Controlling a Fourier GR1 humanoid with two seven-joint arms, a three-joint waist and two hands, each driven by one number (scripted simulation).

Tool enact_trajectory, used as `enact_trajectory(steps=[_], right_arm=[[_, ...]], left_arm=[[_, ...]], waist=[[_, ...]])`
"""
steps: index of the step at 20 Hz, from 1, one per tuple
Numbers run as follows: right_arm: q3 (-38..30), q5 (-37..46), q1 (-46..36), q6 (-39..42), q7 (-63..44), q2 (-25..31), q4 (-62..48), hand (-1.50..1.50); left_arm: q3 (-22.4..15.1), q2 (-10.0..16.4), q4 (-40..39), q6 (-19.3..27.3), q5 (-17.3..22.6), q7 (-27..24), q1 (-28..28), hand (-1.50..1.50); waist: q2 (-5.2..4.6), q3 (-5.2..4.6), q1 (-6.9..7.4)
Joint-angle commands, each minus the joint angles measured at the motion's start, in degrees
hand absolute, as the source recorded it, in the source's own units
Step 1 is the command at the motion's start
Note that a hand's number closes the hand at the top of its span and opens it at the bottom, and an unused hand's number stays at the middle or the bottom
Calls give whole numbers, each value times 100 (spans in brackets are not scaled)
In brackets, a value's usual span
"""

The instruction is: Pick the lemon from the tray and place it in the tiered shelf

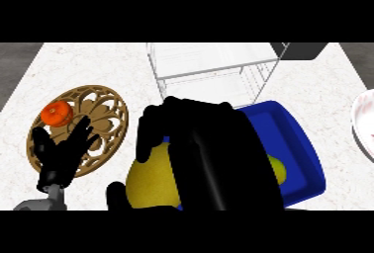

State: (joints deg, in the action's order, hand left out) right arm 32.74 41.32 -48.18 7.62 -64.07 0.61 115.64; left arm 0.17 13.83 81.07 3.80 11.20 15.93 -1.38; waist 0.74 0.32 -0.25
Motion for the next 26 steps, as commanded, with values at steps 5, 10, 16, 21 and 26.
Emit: enact_trajectory(steps=[5, 10, 16, 21, 26], right_arm=[[-1634, -371, -1269, 855, -793, -29, -471, 150], [-2708, -778, -2151, 909, -161, 337, -1577, 150], [-3021, -847, -2513, 912, 541, 697, -2688, 150], [-3371, -1168, -2438, 1070, 1737, 1147, -3733, 150], [-3226, -765, -2711, 764, 2522, 1210, -4789, 150]], left_arm=[[70, 5, -337, -65, 8, 157, -156, 0], [88, 50, -126, -115, -16, 117, 48, 0], [-32, -212, -427, -114, -156, -207, 45, 0], [49, -80, -469, -241, -74, 92, -259, 0], [-86, -271, -209, 61, -338, 87, -148, 0]], waist=[[-52, -39, -15], [-63, -38, 75], [-80, -39, 73], [-105, -37, 73], [-112, -37, 132]])
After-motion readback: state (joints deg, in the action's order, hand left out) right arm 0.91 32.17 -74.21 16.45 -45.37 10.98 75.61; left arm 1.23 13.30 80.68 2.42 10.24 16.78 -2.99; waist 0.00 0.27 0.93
